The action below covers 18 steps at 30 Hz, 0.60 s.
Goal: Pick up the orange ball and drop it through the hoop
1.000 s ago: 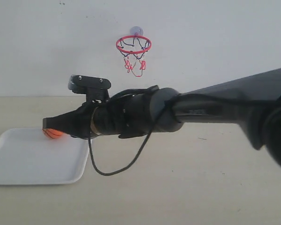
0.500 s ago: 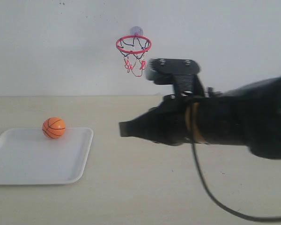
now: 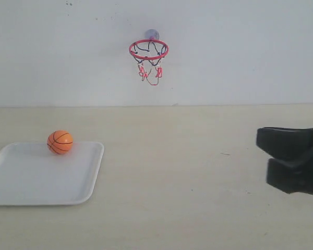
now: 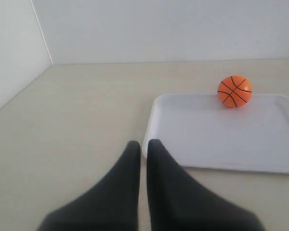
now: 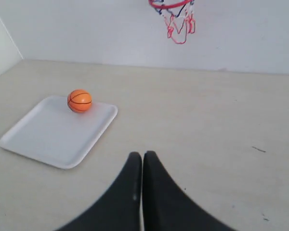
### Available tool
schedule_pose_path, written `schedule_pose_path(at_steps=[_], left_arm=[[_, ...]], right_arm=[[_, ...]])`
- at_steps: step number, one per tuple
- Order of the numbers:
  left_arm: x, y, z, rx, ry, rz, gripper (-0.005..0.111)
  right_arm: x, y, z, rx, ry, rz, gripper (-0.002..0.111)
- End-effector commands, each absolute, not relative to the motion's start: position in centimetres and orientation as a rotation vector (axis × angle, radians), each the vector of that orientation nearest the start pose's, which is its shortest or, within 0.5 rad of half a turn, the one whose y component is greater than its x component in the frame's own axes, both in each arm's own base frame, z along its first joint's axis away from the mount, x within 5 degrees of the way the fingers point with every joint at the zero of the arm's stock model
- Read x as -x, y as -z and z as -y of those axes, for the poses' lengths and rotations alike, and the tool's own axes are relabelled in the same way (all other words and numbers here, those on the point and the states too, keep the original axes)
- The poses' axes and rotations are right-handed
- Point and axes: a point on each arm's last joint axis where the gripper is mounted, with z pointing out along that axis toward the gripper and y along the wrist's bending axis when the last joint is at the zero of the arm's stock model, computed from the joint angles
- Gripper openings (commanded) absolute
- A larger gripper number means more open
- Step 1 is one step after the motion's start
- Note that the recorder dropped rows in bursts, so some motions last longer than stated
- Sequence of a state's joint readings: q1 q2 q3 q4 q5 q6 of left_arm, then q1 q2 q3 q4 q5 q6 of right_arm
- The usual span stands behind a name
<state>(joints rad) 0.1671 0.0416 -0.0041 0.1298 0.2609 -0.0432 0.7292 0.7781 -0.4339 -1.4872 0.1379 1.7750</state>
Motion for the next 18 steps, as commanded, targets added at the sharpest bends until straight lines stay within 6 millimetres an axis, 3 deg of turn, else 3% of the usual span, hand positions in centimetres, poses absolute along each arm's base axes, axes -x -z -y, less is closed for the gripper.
schedule_pose_path(at_steps=[1,9,18], left_arm=[[-5.7,-18.8,-1.3,0.109,-0.201,-1.783,0.004],[-5.7,-18.8,-1.3,0.109,-0.201,-1.783,0.004],[-5.7,-18.8,-1.3,0.109,-0.201,-1.783,0.004]], right_arm=[[-11.2,-27.5,-7.3,0.257,-0.525,-1.795,0.000],[-8.5,-23.1,-2.4,0.001,-0.402,-1.791,0.000],[-7.3,-20.9,-1.1,0.063,-0.308,-1.822,0.000]])
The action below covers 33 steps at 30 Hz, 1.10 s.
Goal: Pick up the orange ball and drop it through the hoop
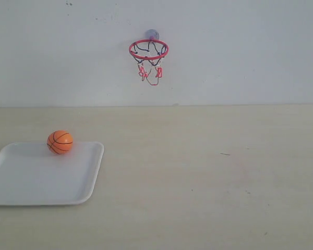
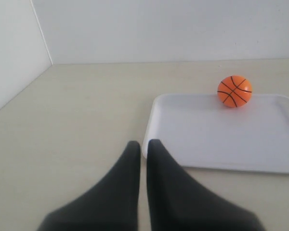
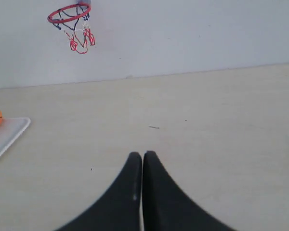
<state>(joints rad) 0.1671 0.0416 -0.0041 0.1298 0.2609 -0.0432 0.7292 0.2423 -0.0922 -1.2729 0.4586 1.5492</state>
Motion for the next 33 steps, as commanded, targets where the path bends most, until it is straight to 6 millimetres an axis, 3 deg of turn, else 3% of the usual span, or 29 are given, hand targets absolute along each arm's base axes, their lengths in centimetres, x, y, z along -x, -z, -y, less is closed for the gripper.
schedule_pose_path(at_steps=[1,6,14,22,24,29,33], left_arm=[[-5.7,-18.8,-1.3,0.109,-0.201,-1.783,0.004],[-5.7,-18.8,-1.3,0.109,-0.201,-1.783,0.004],[-5.7,-19.1,-1.2,0.100,-0.204,-1.741,0.004],[-5.6,-23.3,-0.7,0.106,-0.107,-1.270,0.004],[-5.5,-23.6,-0.7,0.147,-0.036,-1.235,0.004],[-6.2,-26.1,-0.2,0.052,-0.050,-1.236,0.004],[-8.1,-28.6,0.7,-0.060,0.041,-1.226,0.004]], right_arm=[[-7.3,-20.8,-1.0,0.065,-0.295,-1.836,0.000],[-7.3,-20.6,-0.8,0.041,-0.274,-1.862,0.000],[-7.2,-20.8,-1.4,0.021,-0.391,-1.842,0.000],[-7.2,-20.8,-1.4,0.021,-0.391,-1.842,0.000],[-7.1,-20.9,-1.2,0.000,-0.381,-1.831,0.000],[-6.6,-21.3,0.3,-0.156,-0.312,-1.748,0.000],[-6.0,-21.7,1.2,-0.247,-0.279,-1.669,0.000]])
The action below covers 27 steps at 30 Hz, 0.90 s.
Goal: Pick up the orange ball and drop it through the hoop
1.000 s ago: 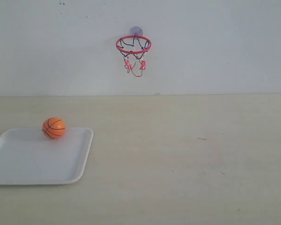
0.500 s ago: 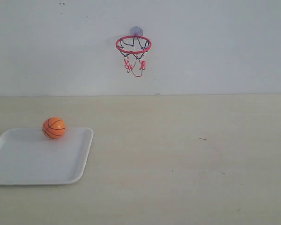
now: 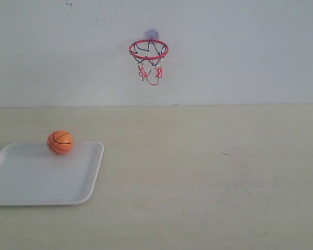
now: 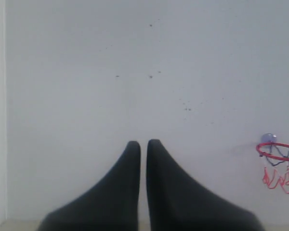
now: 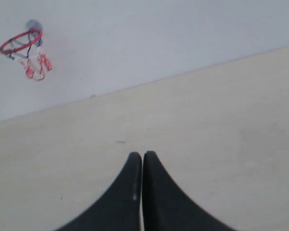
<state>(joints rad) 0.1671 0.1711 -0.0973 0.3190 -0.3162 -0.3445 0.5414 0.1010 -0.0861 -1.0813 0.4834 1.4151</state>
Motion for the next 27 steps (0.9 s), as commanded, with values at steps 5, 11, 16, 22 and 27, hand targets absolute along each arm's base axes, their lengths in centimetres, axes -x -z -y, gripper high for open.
schedule_pose_path(at_steps=[5,11,16,22,27], left_arm=[[-13.6,-30.9,1.0,-0.137,0.175,-1.382,0.004],[-23.5,-32.3,0.0,-0.095,0.350,-1.579,0.004],[-28.7,-33.2,0.4,-0.196,0.514,-1.476,0.004],[-31.5,-33.8,0.0,-0.275,0.424,-1.525,0.004],[-34.2,-29.1,0.7,-0.368,0.170,-1.975,0.005]], right_arm=[[-5.5,-21.9,1.7,-0.290,-0.264,-1.621,0.000],[-5.5,-21.9,1.7,-0.292,-0.262,-1.622,0.000],[-5.5,-21.9,1.7,-0.292,-0.262,-1.622,0.000],[-5.5,-21.9,1.7,-0.292,-0.262,-1.622,0.000],[-5.5,-21.9,1.7,-0.293,-0.261,-1.622,0.000]])
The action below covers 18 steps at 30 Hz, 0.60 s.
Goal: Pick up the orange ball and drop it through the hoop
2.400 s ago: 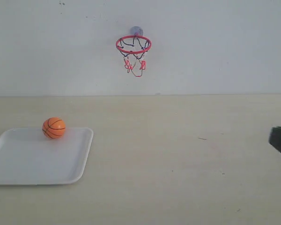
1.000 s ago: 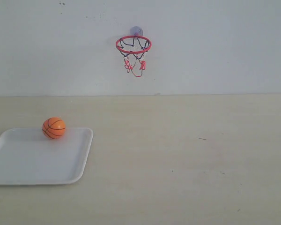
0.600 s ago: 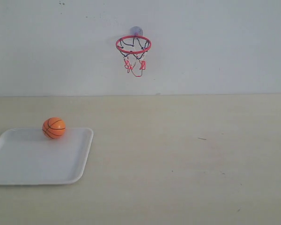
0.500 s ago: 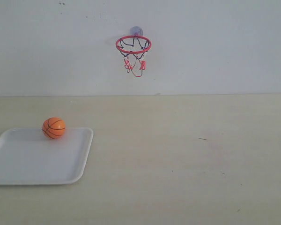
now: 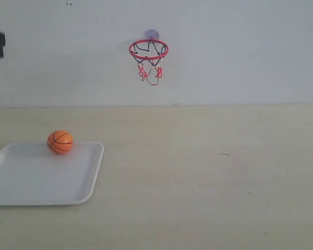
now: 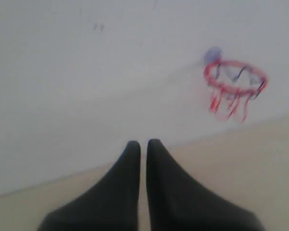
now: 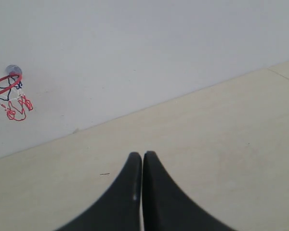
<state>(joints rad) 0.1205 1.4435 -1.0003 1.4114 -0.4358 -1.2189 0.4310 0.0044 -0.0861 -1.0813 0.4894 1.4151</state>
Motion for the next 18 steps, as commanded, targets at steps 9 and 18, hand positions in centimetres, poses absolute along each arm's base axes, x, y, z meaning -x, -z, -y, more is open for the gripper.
schedule_pose_path(at_steps=[9,18], left_arm=[[-38.7,-19.7,2.9,-0.139,0.452,-2.261,0.062],[-39.7,-15.0,2.1,-0.028,0.373,-2.374,0.072]], right_arm=[[-5.5,-21.9,1.7,-0.293,-0.261,-1.622,0.000],[-5.5,-21.9,1.7,-0.293,-0.261,-1.622,0.000]])
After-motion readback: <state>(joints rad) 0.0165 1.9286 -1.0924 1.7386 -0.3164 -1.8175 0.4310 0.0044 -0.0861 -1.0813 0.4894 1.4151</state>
